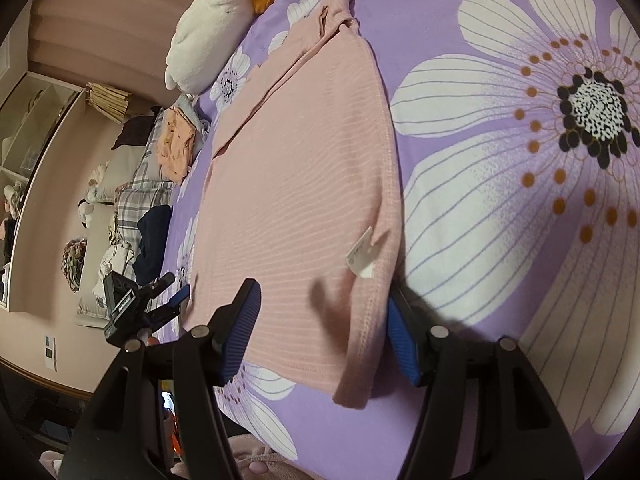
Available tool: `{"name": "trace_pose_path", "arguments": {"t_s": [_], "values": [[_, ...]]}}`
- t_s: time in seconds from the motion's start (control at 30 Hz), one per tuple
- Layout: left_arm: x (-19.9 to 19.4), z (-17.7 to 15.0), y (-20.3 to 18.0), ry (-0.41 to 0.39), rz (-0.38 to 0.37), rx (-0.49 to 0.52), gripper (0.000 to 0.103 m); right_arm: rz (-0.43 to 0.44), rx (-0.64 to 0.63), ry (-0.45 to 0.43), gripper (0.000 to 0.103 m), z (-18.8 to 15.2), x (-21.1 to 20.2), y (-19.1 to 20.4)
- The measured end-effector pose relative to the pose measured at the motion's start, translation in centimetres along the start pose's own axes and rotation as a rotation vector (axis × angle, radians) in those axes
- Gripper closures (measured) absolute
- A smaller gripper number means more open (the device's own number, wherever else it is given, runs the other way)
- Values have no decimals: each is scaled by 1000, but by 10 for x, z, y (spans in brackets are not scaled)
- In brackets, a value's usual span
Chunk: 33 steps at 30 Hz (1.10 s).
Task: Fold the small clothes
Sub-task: 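Move both tools toward the hem of the folded shirt, then grasp the hem with the right tool while the left tool grasps the hem too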
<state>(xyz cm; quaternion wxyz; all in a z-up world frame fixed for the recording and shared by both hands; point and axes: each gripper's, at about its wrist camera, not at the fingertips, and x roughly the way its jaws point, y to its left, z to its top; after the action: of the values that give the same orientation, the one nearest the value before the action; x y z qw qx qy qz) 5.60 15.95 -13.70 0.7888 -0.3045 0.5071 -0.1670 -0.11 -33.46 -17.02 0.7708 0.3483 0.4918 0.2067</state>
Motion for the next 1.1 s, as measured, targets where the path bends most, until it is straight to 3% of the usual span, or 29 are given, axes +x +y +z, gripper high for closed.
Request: {"name": "trace_pose_path", "arguments": {"t_s": [0.23, 0.7, 1.1], "values": [[6, -6, -5, 37, -6, 50, 40, 6, 9, -5, 43, 6, 3, -1], [-7, -42, -2, 116, -114, 48, 40, 59, 0, 39, 43, -8, -6, -6], [15, -19, -15, 98, -107, 45, 40, 68, 7, 18, 43, 5, 11, 1]]}}
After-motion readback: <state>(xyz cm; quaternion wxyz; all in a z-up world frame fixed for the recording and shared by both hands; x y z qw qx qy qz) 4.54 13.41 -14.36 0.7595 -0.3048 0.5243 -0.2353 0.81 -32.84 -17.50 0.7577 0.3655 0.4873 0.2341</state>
